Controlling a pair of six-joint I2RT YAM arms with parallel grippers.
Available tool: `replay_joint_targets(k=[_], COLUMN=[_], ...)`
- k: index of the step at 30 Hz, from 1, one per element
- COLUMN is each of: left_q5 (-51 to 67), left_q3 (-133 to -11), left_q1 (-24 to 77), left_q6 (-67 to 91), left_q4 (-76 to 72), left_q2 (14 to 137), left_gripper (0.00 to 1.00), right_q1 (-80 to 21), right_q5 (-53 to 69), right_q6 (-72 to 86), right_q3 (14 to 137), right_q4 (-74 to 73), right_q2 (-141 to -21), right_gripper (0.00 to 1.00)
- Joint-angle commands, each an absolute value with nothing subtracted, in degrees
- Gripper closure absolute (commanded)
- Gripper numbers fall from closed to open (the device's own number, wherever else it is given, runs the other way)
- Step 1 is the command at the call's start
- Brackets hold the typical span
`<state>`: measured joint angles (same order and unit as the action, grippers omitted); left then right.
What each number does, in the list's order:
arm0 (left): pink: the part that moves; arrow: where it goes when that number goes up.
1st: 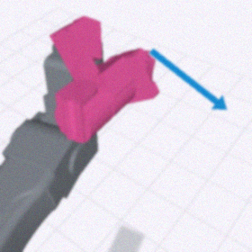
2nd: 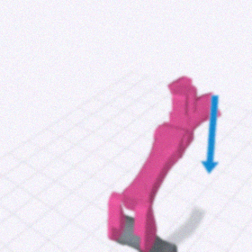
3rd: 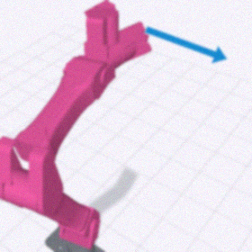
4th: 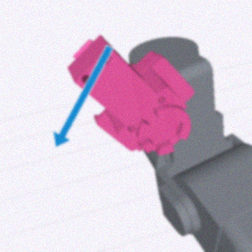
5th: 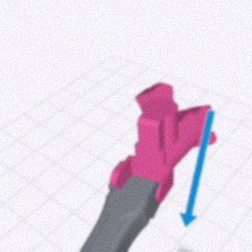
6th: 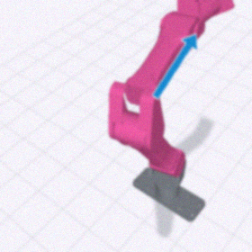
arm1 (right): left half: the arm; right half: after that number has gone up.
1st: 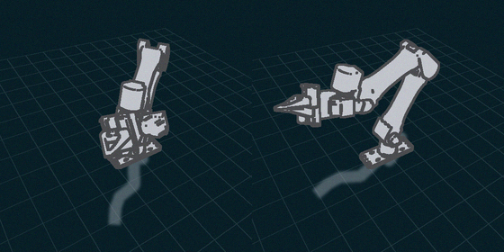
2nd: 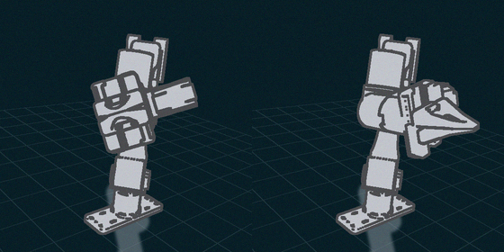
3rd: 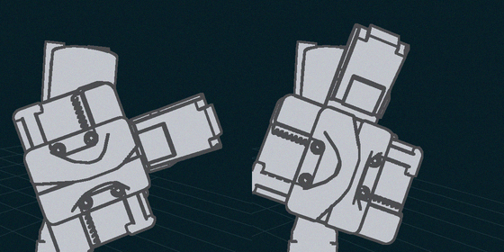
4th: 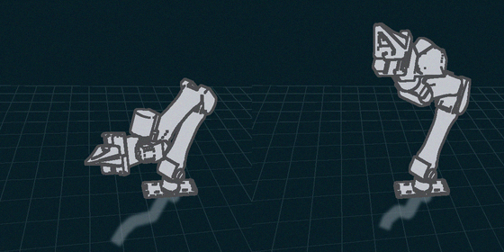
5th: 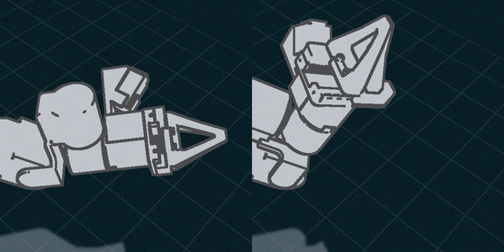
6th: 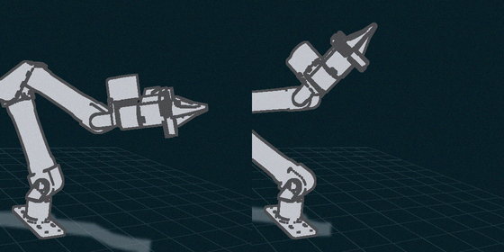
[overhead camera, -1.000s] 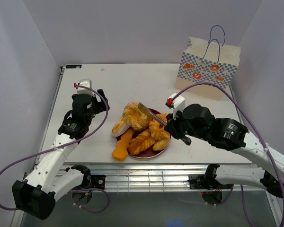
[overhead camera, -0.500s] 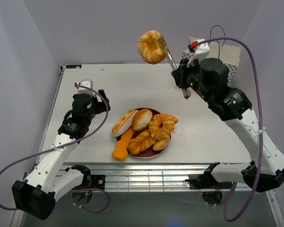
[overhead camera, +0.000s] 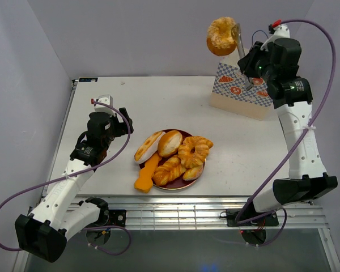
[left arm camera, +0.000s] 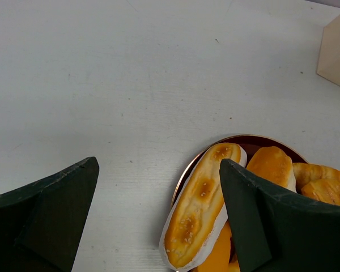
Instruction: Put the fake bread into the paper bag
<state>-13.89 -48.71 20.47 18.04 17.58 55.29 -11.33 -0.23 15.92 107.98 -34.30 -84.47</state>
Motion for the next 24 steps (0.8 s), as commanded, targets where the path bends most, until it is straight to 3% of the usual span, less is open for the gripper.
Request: replay_joint_targets(k=[1, 9, 24], left_q5=[-12.3, -11.6, -11.2], left_q3=[-50.4, -50.3, -50.1], left_q1=[20.6, 20.6, 20.6], left_q6=[18.0, 18.1, 17.9], left_q4=[17.1, 17.1, 16.9], left_q2=[55.0, 55.2, 55.0], left_gripper=[0.02, 0.02, 0.02], right_q1=[-4.9, 6.2, 16.9], right_q5=[3.9, 5.1, 4.7], right_q6=[18.0, 20.4, 25.2], right_q3=[110.8, 108.8, 91.3], right_q4=[-27.9, -27.1, -22.4], right_q2=[-81.4, -78.7, -69.2], right_gripper=[0.92, 0.92, 0.92])
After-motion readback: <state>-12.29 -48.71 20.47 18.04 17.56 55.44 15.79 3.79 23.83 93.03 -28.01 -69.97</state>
